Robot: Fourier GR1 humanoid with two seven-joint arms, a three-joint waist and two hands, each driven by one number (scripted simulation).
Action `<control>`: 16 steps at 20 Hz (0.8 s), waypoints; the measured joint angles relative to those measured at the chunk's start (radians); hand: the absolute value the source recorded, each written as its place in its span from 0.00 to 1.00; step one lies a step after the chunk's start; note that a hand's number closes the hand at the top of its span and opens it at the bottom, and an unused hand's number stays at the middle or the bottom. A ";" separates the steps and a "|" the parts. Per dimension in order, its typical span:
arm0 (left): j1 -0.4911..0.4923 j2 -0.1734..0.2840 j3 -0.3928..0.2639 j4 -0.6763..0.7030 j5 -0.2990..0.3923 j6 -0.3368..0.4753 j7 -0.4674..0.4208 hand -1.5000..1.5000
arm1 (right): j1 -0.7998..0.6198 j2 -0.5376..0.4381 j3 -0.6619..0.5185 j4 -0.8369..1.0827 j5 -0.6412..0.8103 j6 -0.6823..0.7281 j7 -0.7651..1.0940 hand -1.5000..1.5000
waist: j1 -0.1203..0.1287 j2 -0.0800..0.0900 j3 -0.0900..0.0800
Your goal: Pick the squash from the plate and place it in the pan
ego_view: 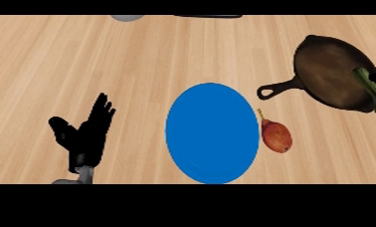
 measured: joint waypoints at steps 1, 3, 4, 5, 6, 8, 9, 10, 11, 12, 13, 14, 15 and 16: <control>0.003 0.000 0.001 0.001 -0.002 0.002 0.000 0.50 | 0.006 0.008 -0.015 -0.027 -0.014 -0.037 -0.022 0.00 | -0.002 -0.001 0.000; 0.009 -0.007 -0.004 -0.002 -0.005 0.008 -0.001 0.50 | 0.020 0.018 -0.051 -0.082 -0.050 -0.095 -0.068 0.00 | -0.010 -0.005 0.000; 0.013 -0.007 -0.002 0.005 -0.005 0.007 -0.007 0.50 | 0.026 0.021 -0.069 -0.111 -0.070 -0.117 -0.092 0.00 | -0.014 -0.006 0.000; 0.014 -0.005 0.002 0.007 -0.001 0.005 -0.003 0.50 | 0.036 0.031 -0.086 -0.141 -0.089 -0.143 -0.117 0.00 | -0.019 -0.008 -0.001; 0.017 -0.007 0.002 0.008 0.000 0.005 -0.005 0.50 | 0.042 0.041 -0.104 -0.169 -0.108 -0.169 -0.139 0.00 | -0.020 -0.010 -0.001; 0.018 -0.008 0.007 0.012 -0.003 0.011 -0.006 0.50 | 0.068 0.073 -0.135 -0.244 -0.154 -0.214 -0.192 0.00 | -0.031 -0.014 -0.001; 0.021 0.000 0.014 0.010 0.003 0.004 -0.003 0.50 | 0.088 0.093 -0.147 -0.285 -0.177 -0.234 -0.221 0.00 | -0.035 -0.017 -0.002; 0.026 0.006 0.022 0.009 0.007 0.000 -0.004 0.50 | 0.107 0.114 -0.157 -0.335 -0.204 -0.248 -0.247 0.00 | -0.040 -0.020 -0.002; 0.035 0.006 0.023 0.009 0.008 -0.003 -0.009 0.50 | 0.132 0.137 -0.163 -0.387 -0.229 -0.263 -0.276 0.00 | -0.044 -0.022 -0.003; 0.045 0.008 0.025 -0.003 0.009 0.000 -0.006 0.50 | 0.164 0.157 -0.165 -0.446 -0.259 -0.272 -0.305 0.00 | -0.049 -0.025 -0.003; 0.046 0.012 0.032 -0.002 0.014 -0.003 -0.004 0.50 | 0.192 0.188 -0.162 -0.502 -0.280 -0.285 -0.333 0.00 | -0.053 -0.027 -0.004; 0.044 0.010 0.032 -0.001 0.013 -0.002 -0.002 0.50 | 0.222 0.213 -0.157 -0.560 -0.305 -0.296 -0.363 0.00 | -0.056 -0.027 -0.004; 0.047 0.009 0.029 -0.009 0.010 0.001 0.001 0.50 | 0.249 0.246 -0.147 -0.615 -0.323 -0.308 -0.389 0.00 | -0.058 -0.029 -0.005; 0.053 0.007 0.030 -0.010 0.011 -0.001 -0.002 0.50 | 0.281 0.260 -0.137 -0.680 -0.351 -0.311 -0.415 0.00 | -0.060 -0.030 -0.005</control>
